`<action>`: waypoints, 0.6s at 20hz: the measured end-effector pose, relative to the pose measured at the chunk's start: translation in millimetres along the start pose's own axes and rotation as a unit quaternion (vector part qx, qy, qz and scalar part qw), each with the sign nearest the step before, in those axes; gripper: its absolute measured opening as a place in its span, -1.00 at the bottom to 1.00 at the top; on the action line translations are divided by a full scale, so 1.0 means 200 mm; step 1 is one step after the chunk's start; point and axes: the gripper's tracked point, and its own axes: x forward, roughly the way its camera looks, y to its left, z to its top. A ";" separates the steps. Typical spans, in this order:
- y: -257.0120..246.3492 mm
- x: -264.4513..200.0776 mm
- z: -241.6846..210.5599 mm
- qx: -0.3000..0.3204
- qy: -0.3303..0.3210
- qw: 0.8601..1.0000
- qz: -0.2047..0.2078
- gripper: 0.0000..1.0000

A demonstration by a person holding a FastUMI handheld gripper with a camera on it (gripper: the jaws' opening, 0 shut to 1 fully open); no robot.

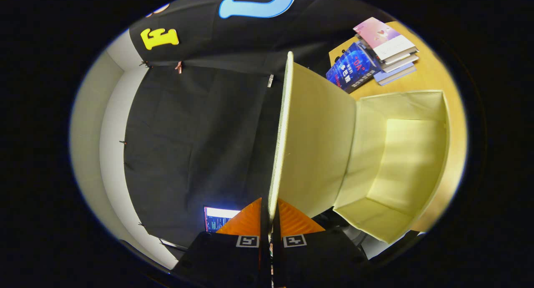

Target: Open the storage box then place both shoes into the box .Put the left shoe in first, then the right shoe, with the right side of both shoes facing outward in a uniform manner.

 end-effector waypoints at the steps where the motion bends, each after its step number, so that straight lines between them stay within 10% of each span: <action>1: 0.02 0.06 -0.01 -0.002 0.007 1.000 -0.003 -0.88; 12: -0.09 0.83 -0.10 -0.022 0.029 0.996 -0.082 -0.87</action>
